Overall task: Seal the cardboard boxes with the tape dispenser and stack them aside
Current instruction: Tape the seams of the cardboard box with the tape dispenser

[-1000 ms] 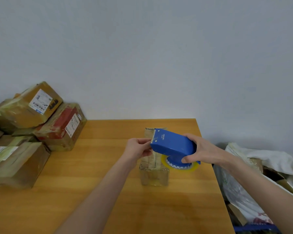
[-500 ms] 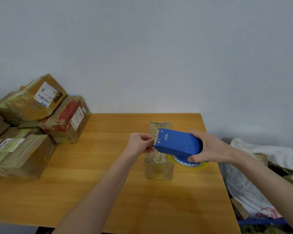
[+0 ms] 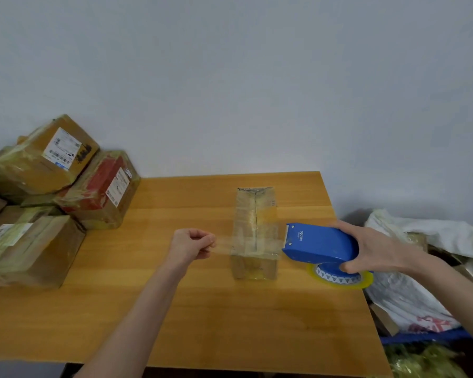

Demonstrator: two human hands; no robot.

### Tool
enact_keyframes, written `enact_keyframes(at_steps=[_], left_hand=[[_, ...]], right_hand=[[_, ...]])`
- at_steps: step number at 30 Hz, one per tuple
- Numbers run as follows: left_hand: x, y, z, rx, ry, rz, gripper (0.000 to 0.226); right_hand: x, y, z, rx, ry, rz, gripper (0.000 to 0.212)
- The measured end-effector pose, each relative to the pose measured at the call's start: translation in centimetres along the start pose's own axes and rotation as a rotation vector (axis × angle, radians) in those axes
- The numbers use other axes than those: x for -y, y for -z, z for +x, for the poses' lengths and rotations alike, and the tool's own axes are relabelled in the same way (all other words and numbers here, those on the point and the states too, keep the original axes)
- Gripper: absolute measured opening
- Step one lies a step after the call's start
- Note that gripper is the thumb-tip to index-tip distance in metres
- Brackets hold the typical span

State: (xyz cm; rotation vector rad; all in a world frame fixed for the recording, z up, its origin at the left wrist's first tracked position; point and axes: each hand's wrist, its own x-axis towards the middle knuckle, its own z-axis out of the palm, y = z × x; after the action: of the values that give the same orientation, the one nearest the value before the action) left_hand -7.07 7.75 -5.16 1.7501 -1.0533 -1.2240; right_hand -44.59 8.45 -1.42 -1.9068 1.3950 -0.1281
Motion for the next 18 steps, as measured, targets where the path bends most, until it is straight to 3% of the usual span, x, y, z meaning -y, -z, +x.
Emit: enact_keyframes(at_steps=[13, 18], left_hand=[[3.2, -3.5, 1.5, -0.039, 0.063, 0.081, 0.008], [4.4, -4.5, 1.5, -0.099, 0.046, 0.131, 0.016]], right_hand=[[-1.9, -3.0, 2.9, 0.054, -0.132, -0.235, 0.069], [-1.7, -4.8, 4.2, 0.088, -0.174, -0.221, 0.069]])
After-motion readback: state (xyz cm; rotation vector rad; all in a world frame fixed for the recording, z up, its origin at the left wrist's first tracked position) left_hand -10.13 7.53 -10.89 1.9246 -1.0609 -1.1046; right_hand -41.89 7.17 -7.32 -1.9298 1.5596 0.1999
